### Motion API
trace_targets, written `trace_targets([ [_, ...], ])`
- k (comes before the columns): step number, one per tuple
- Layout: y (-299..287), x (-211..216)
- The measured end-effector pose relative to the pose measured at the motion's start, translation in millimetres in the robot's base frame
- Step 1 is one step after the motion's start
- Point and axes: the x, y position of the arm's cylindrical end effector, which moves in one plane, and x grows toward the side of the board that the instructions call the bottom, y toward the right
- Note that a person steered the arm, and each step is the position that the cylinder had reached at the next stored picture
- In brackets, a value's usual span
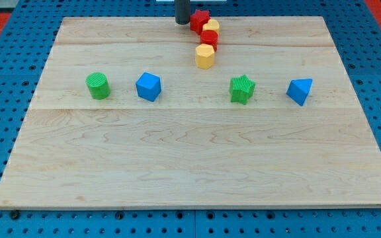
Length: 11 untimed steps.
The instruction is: Push the red star closer to the yellow heart
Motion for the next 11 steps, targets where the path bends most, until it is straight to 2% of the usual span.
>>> trace_targets([
  [2, 25.6, -1.2],
  [4, 25.6, -0.4],
  [5, -8.4, 4.2],
  [7, -23.9, 7.6],
  [9, 26.2, 7.7],
  [11, 43.2, 7.1],
])
